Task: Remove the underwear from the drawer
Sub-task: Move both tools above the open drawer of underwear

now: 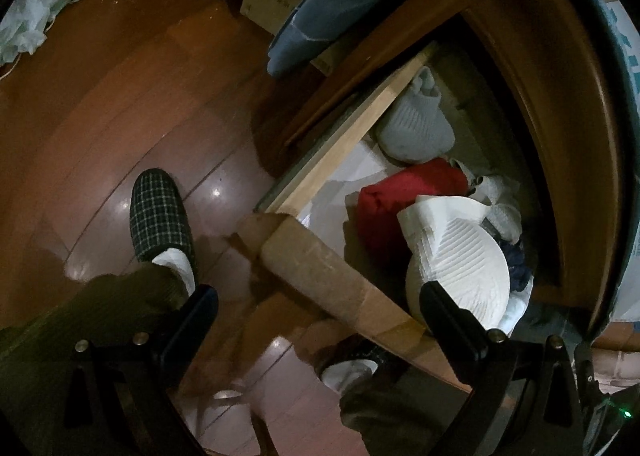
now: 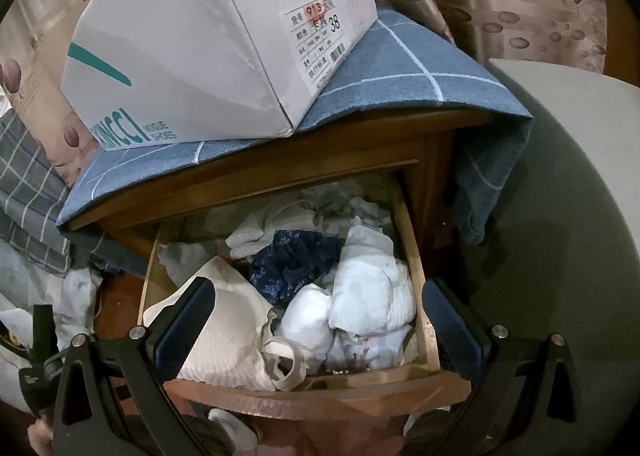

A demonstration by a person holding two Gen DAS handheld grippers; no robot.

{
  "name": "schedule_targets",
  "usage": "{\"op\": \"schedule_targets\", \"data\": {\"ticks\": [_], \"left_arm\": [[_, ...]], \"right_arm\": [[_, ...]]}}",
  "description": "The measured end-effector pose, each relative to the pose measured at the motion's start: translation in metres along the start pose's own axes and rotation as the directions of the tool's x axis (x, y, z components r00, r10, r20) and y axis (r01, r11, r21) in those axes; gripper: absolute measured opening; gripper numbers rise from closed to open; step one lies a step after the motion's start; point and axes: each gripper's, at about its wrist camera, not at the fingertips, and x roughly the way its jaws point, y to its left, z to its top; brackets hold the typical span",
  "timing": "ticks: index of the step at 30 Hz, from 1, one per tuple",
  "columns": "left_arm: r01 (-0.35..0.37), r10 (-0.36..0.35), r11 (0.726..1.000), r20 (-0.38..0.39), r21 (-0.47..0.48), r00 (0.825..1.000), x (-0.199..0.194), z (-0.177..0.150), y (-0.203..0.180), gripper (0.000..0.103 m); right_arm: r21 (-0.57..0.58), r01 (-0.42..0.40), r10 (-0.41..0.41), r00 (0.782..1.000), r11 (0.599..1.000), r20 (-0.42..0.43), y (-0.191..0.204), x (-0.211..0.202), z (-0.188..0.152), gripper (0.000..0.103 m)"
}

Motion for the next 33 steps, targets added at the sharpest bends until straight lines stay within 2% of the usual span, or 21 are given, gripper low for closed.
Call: {"op": "schedule_targets", "data": {"ticks": [4,9,13,20,25,28,33], "left_arm": [[-0.032,0.032,0.999,-0.008,0.014,0.999,-0.005,-0.002,0.002,0.103],[-0.026,0.026,0.999,-0.026,0.029,0.999,-0.007,0.004,0.0,0.103],[-0.066,0.066,0.993,0.006,0.093,0.998,-0.014,0.004,-0.008,0.103],[-0.17,0.158,0.97,0.076,0.176,0.984,-0.023,0.0,-0.025,0.103],[-0.257,0.227,0.934,0.143,0.248,0.963,-0.034,-0.008,-0.039,0.103],[-0.273,0.234,0.92,0.167,0.282,0.958,-0.043,-0.014,-0.046,0.102],[-0.266,0.22,0.913,0.176,0.31,0.96,-0.054,-0.02,-0.051,0.102]], "right_arm": [[0.004,0.007,-0.007,1.0,1.0,-0.015,-0.001,0.003,0.002,0.103],[-0.003,0.012,-0.012,0.999,1.0,-0.035,0.0,0.007,0.0,0.103],[-0.015,0.019,-0.02,0.999,1.0,-0.05,0.001,0.01,-0.002,0.103],[-0.054,0.032,-0.036,0.996,0.998,-0.078,0.006,0.017,-0.008,0.103],[-0.073,0.04,-0.047,0.995,0.997,-0.092,0.009,0.02,-0.011,0.103],[-0.08,0.04,-0.048,0.994,0.996,-0.096,0.01,0.021,-0.012,0.103],[-0.092,0.047,-0.057,0.993,0.995,-0.108,0.011,0.024,-0.013,0.103]]}}
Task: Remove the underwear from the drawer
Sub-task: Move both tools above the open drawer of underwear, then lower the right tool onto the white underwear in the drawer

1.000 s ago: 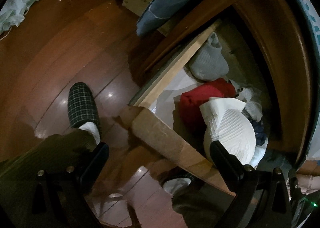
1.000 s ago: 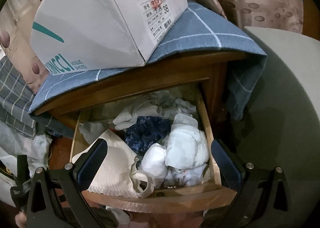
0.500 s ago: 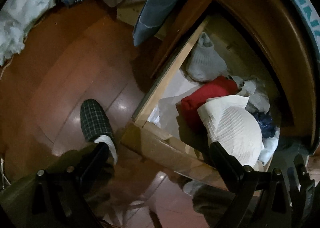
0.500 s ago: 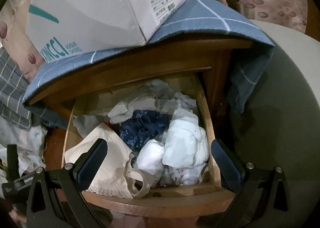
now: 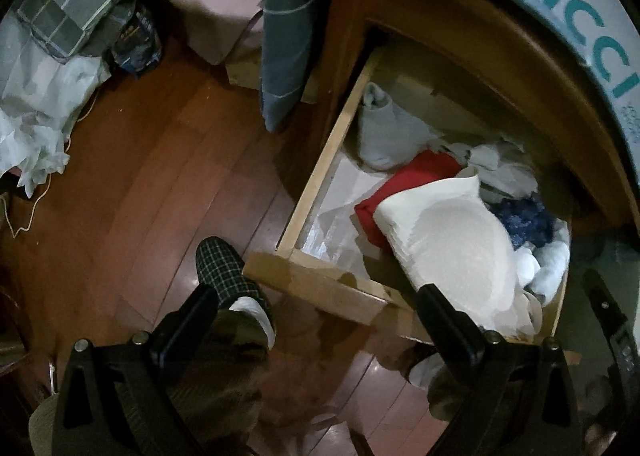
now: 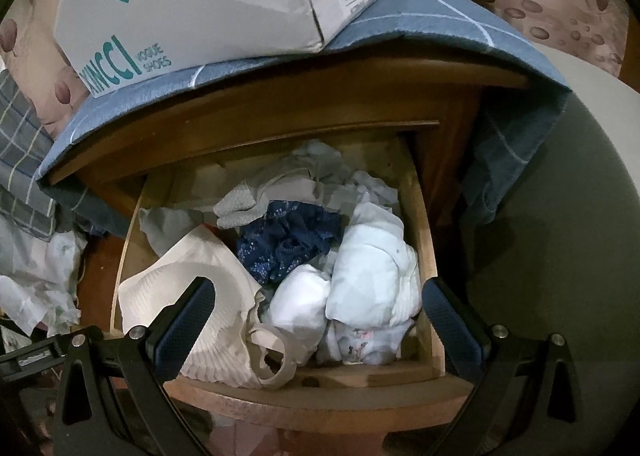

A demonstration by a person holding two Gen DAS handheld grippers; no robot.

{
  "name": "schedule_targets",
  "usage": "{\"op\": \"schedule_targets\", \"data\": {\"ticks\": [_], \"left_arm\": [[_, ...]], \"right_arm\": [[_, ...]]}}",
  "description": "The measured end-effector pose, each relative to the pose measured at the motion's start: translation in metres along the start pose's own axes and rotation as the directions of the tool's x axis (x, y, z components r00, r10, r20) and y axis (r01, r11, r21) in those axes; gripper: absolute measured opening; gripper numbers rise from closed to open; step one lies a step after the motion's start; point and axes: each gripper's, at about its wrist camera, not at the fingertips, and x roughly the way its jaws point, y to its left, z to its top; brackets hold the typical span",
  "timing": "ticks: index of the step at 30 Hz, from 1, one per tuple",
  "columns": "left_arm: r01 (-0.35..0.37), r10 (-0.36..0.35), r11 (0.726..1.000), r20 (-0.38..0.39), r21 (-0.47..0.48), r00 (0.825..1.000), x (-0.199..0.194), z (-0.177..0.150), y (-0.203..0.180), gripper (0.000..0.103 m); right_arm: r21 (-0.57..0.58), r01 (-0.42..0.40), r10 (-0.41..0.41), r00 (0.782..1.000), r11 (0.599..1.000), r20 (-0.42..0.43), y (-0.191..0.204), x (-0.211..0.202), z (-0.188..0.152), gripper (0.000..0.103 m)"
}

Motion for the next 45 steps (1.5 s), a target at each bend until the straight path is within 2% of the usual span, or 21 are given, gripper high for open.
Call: {"op": "schedule_targets", "data": {"ticks": [2,4,7,12,16,19,21,24,26,30,33,36,41,45], "left_arm": [[-0.002,0.001,1.0,0.036,0.007,0.999,-0.01,0.001,-0.001,0.102],[-0.007,0.003,1.0,0.115,0.028,0.993,-0.024,0.001,-0.004,0.102],[-0.033,0.011,0.993,0.195,0.112,0.981,-0.04,0.002,-0.016,0.102],[-0.012,-0.049,0.971,0.247,0.239,0.968,-0.055,0.008,-0.037,0.102],[0.064,-0.126,0.945,0.176,0.321,0.976,-0.044,0.02,-0.053,0.102],[0.092,-0.138,0.938,0.116,0.333,0.984,-0.029,0.029,-0.059,0.102],[0.097,-0.144,0.928,0.105,0.358,0.984,-0.024,0.031,-0.064,0.102],[0.081,-0.134,0.921,0.114,0.381,0.984,-0.016,0.033,-0.067,0.102],[0.083,-0.134,0.924,0.112,0.374,0.985,-0.009,0.032,-0.065,0.102],[0.13,-0.154,0.939,0.052,0.317,0.987,0.002,0.034,-0.056,0.102],[0.119,-0.148,0.941,0.071,0.315,0.986,0.0,0.034,-0.054,0.102],[0.129,-0.155,0.943,0.062,0.307,0.986,0.001,0.035,-0.053,0.102],[0.09,-0.13,0.939,0.101,0.33,0.986,-0.003,0.034,-0.055,0.102],[0.137,-0.159,0.939,0.045,0.315,0.986,0.004,0.035,-0.054,0.102]], "right_arm": [[-0.008,0.01,-0.01,1.0,1.0,-0.008,0.001,0.002,0.0,0.103],[-0.02,0.02,-0.021,1.0,1.0,-0.022,0.0,0.004,0.0,0.103],[-0.008,0.01,-0.01,0.999,1.0,-0.038,-0.005,0.005,0.001,0.103],[-0.035,0.021,-0.023,0.998,0.999,-0.057,-0.007,0.004,0.005,0.103],[-0.045,0.029,-0.033,0.996,0.999,-0.085,-0.014,0.006,0.008,0.102],[-0.01,-0.003,0.002,0.994,1.0,-0.111,-0.022,0.008,0.011,0.102],[-0.003,-0.01,0.01,0.992,1.0,-0.126,-0.026,0.01,0.014,0.102],[-0.013,-0.007,0.005,0.99,1.0,-0.142,-0.026,0.013,0.02,0.092],[-0.039,-0.006,0.0,0.987,0.999,-0.159,-0.022,0.016,0.022,0.086],[-0.079,0.026,-0.041,0.981,0.997,-0.191,-0.018,0.029,0.024,0.082],[-0.061,0.022,-0.035,0.975,0.998,-0.22,-0.02,0.04,0.025,0.075],[-0.051,0.033,-0.044,0.969,0.998,-0.242,-0.021,0.05,0.026,0.075],[-0.073,0.07,-0.088,0.958,0.995,-0.273,-0.023,0.067,0.028,0.075],[-0.112,0.117,-0.144,0.948,0.987,-0.282,-0.022,0.077,0.027,0.075]]}}
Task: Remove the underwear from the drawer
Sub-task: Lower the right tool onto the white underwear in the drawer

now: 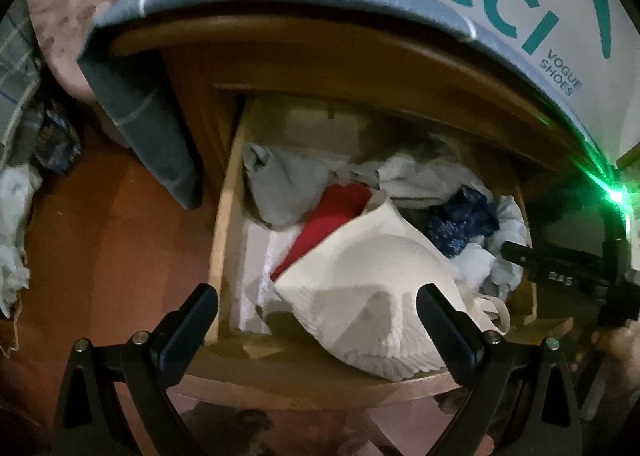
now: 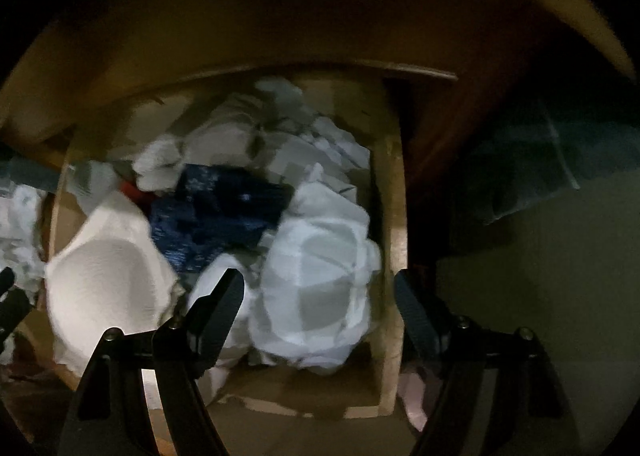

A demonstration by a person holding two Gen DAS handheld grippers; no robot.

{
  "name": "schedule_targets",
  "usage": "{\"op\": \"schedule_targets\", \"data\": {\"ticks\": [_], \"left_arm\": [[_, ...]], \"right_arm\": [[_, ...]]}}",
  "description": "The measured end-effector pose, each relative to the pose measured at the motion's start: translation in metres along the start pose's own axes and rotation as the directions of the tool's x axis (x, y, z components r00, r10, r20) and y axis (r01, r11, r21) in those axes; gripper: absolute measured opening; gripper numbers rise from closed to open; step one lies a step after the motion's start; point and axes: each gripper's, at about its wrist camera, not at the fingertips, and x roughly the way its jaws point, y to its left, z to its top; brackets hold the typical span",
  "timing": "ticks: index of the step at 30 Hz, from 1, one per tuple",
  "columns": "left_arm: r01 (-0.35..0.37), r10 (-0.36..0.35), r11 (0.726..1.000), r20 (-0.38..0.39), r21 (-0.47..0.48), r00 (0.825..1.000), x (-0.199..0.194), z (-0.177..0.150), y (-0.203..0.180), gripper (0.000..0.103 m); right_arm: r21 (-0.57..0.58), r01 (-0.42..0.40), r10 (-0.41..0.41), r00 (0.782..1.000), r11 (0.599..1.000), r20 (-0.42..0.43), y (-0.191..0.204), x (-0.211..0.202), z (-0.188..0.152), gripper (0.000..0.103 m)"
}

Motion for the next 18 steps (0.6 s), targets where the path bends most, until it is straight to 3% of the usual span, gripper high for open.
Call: {"op": "schedule_targets", "data": {"ticks": [11,15,18], "left_arm": [[0.016,-0.018,0.998,-0.046,-0.054,0.999,0.008,-0.001,0.006,0.102],[0.004,-0.005,0.999,-0.05,-0.034,0.999,0.01,-0.002,0.002,0.102],[0.009,-0.01,0.999,-0.055,-0.031,0.998,0.011,-0.002,0.001,0.102]], "right_arm": [[-0.103,0.109,-0.11,0.994,0.989,0.002,0.018,0.015,0.004,0.074],[-0.118,0.082,-0.085,0.996,0.99,-0.016,0.022,0.015,0.0,0.063],[-0.101,0.08,-0.083,0.996,0.992,-0.029,0.019,0.022,0.001,0.063]]}}
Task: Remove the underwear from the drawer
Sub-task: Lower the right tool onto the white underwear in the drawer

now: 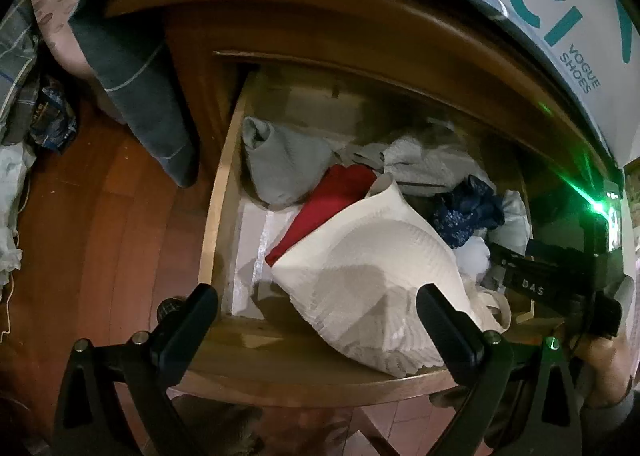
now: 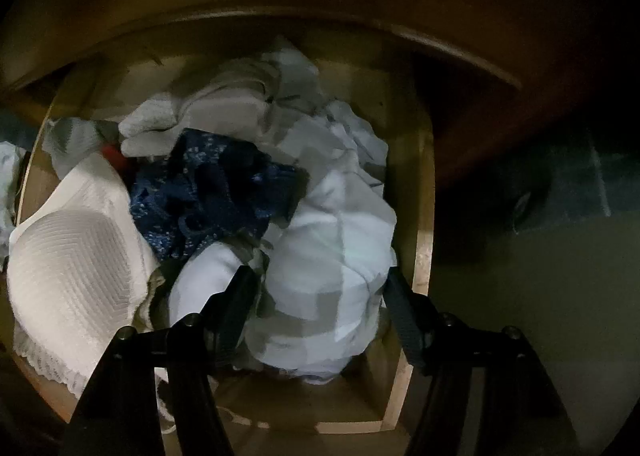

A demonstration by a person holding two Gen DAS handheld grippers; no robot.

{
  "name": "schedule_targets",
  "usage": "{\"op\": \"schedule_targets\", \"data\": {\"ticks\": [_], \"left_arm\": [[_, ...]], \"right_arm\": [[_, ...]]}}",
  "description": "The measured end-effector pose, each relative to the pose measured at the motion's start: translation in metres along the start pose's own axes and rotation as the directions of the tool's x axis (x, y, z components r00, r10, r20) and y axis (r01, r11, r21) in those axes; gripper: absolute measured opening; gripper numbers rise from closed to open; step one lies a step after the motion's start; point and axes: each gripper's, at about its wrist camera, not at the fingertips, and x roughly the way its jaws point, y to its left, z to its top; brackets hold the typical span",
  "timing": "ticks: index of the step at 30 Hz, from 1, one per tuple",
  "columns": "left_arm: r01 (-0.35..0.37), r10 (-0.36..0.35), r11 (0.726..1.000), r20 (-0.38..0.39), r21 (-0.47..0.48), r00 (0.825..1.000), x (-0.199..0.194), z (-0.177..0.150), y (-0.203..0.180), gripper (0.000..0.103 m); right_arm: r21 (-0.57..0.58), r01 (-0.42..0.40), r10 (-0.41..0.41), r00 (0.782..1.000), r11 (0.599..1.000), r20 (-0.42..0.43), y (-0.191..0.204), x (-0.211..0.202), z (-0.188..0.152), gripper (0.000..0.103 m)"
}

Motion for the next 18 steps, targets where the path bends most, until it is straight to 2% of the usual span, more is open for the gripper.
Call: {"op": "schedule_targets", "data": {"ticks": [4,7,13,18], "left_arm": [[-0.005,0.005,1.0,-0.003,0.004,1.0,0.002,0.001,0.0,0.102],[-0.003,0.003,1.0,-0.011,-0.006,1.0,0.004,0.0,0.0,0.102],[-0.013,0.013,1.0,-0.019,0.001,1.0,0.007,0.0,-0.002,0.102],[0.007,-0.008,1.0,-0.03,-0.003,1.0,0.011,0.002,-0.005,0.102]], "right_arm": [[0.065,-0.061,0.063,0.998,0.996,-0.029,-0.012,0.006,0.005,0.062],[0.038,-0.033,0.035,0.999,0.999,-0.038,-0.007,0.007,0.006,0.061],[0.047,-0.033,0.035,0.998,0.998,-0.044,-0.009,0.006,0.001,0.046],[0.064,-0.048,0.049,0.999,0.997,-0.016,-0.012,0.002,-0.003,0.039]]}}
